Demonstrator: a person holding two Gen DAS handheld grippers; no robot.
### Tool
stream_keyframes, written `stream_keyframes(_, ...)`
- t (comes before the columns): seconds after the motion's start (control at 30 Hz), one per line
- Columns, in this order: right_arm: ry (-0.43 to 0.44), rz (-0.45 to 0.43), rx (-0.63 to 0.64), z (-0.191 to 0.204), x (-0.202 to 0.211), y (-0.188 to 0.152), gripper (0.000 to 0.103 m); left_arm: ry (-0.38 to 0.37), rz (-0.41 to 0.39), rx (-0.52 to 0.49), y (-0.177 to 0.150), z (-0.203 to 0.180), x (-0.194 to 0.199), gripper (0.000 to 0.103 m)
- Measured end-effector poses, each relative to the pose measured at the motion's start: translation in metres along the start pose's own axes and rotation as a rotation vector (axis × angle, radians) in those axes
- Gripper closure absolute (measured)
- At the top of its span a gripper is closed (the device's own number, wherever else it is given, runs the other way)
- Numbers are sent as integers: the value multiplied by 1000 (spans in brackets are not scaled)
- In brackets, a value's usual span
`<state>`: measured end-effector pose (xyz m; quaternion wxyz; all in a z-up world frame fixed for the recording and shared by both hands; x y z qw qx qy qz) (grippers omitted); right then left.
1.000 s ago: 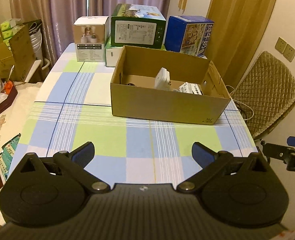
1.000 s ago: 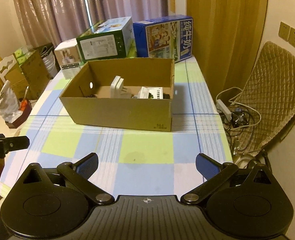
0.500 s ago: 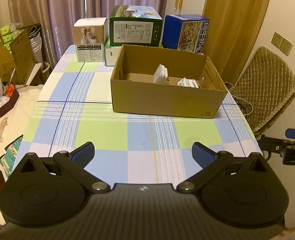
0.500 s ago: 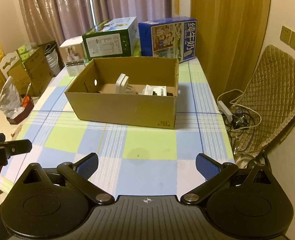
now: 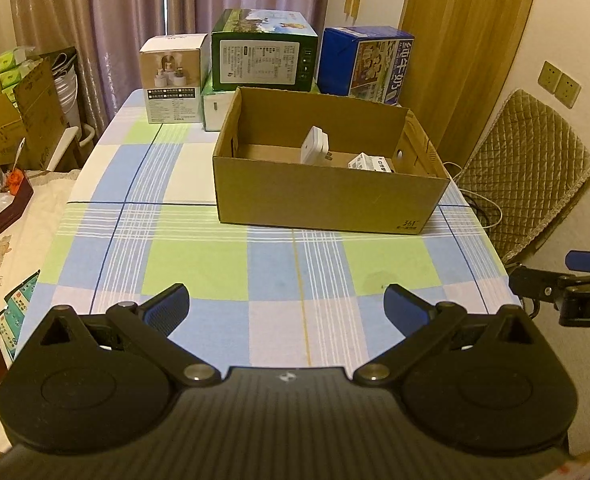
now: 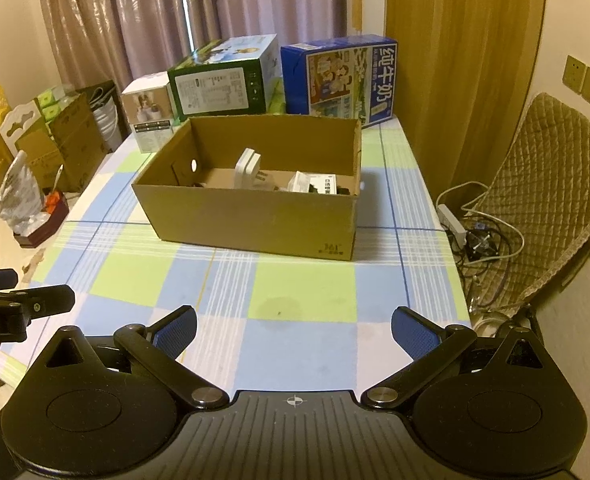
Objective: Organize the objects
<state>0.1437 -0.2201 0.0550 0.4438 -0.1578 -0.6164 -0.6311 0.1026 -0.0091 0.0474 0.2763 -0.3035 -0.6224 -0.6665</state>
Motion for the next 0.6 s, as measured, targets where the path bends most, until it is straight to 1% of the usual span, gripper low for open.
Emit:
stream_keyframes(0.4, -2, -4, 2, 3, 0, 2, 2, -10, -9, -2, 1, -1, 1, 1)
stream_keyframes(0.5, 1, -3, 1, 4, 0, 1, 2, -23, -31, -6, 0, -3, 3, 1)
stream_keyframes(0.6, 2, -4, 1, 4, 0, 1, 2, -7, -36, -31, 1, -6, 2, 1)
Point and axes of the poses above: each gripper's, at about its wrist camera, not at the fingertips, and x roughly against the way its jaws point, z to its left, y to its top, the point moved 4 cm from there along -x, roughly the way its jaws point, and after that the axes turned 11 degrees about -x, right-handed, at the moved point
